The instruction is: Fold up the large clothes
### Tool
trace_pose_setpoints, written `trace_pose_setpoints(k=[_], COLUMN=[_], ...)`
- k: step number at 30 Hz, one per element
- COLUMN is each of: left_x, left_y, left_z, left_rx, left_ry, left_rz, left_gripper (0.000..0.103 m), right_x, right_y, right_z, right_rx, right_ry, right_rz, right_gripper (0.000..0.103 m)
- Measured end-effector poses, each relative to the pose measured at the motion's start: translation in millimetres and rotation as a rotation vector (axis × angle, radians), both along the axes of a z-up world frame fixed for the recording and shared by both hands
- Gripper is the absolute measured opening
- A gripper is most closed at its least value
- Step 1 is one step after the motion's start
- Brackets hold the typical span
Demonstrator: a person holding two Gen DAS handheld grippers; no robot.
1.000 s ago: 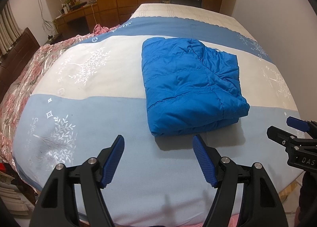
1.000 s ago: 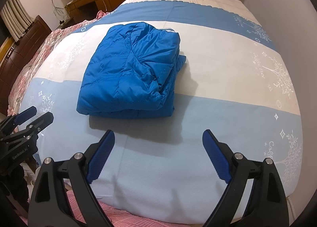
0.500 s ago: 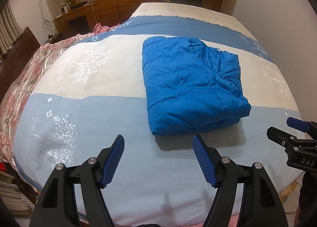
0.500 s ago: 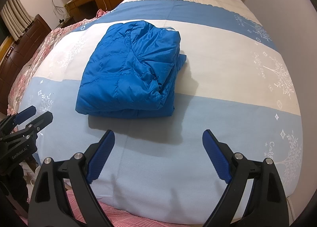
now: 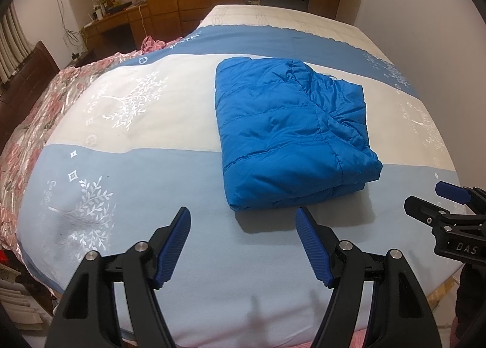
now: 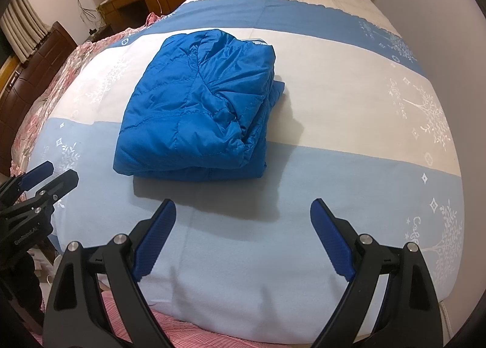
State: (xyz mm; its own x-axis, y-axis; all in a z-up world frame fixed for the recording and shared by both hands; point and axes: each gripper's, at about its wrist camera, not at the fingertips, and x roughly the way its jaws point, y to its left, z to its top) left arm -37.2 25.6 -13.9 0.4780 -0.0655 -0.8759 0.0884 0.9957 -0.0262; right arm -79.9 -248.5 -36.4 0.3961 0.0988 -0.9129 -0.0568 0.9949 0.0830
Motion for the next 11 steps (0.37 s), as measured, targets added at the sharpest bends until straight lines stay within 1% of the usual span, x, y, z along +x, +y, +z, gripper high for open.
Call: trace_pose_setpoints(k=[11], left_x=[1.9], left_y=[-0.5], left_z=[0.3], left_rx=[-0.001], left_ry=[0.005], left_rz=[0.000], left_gripper=[0.072], right_x=[0.3], right_y=[-0.2], right_z=[-0.2], right_rx=[0.002], right_ry=[0.000], right_rz=[0.000], right_gripper=[0.089])
